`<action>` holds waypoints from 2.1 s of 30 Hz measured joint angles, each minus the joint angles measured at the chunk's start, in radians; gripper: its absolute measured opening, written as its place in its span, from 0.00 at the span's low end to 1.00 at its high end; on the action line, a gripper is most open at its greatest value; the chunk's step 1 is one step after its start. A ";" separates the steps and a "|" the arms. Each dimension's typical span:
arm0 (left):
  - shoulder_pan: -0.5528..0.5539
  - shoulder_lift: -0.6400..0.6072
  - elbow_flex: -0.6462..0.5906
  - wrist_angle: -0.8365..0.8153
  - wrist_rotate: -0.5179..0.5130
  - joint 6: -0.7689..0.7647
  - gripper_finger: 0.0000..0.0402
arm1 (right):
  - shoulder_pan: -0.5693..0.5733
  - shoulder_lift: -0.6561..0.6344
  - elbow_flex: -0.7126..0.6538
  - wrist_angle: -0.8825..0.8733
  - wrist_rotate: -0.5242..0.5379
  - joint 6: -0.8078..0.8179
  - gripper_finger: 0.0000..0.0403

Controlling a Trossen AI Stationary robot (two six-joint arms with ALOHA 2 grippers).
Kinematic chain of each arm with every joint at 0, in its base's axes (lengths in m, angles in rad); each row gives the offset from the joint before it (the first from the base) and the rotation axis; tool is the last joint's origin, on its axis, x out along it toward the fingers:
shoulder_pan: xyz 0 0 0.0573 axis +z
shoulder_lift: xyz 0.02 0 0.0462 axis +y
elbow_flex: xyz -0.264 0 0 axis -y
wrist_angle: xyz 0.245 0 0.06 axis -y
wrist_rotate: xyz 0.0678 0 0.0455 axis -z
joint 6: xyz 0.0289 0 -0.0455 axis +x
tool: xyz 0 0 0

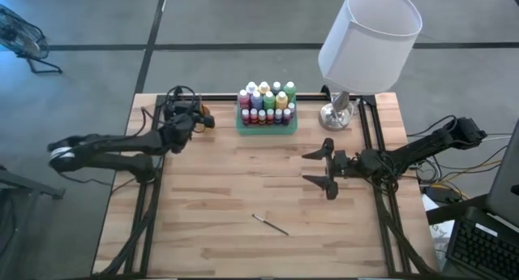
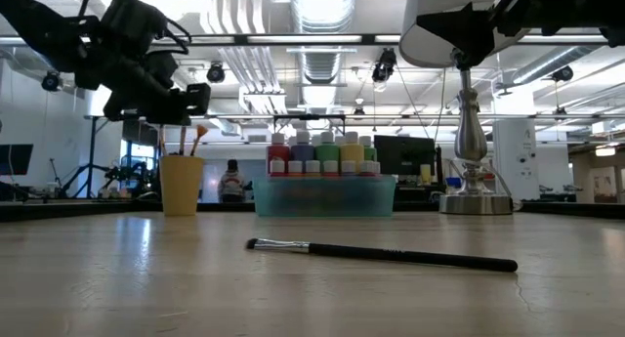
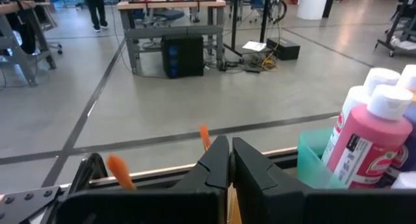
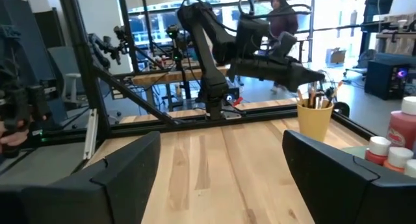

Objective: Pick & Place Paint Supplies
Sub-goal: Put the silver paintbrush into the orange cup

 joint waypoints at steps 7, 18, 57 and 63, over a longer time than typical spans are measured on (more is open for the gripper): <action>0.000 0.088 0.001 0.040 0.000 -0.021 0.02 | 0.000 0.000 0.000 -0.002 0.015 0.000 0.75; 0.000 0.106 0.007 0.048 0.025 -0.044 0.21 | 0.000 0.000 0.000 -0.007 0.015 0.000 0.73; -0.670 0.162 0.582 -0.529 0.584 0.248 0.45 | 0.000 0.000 0.000 -0.007 0.012 0.007 0.73; -0.710 0.316 0.584 -0.541 0.662 0.294 0.45 | 0.000 0.000 0.000 -0.006 0.012 0.007 0.70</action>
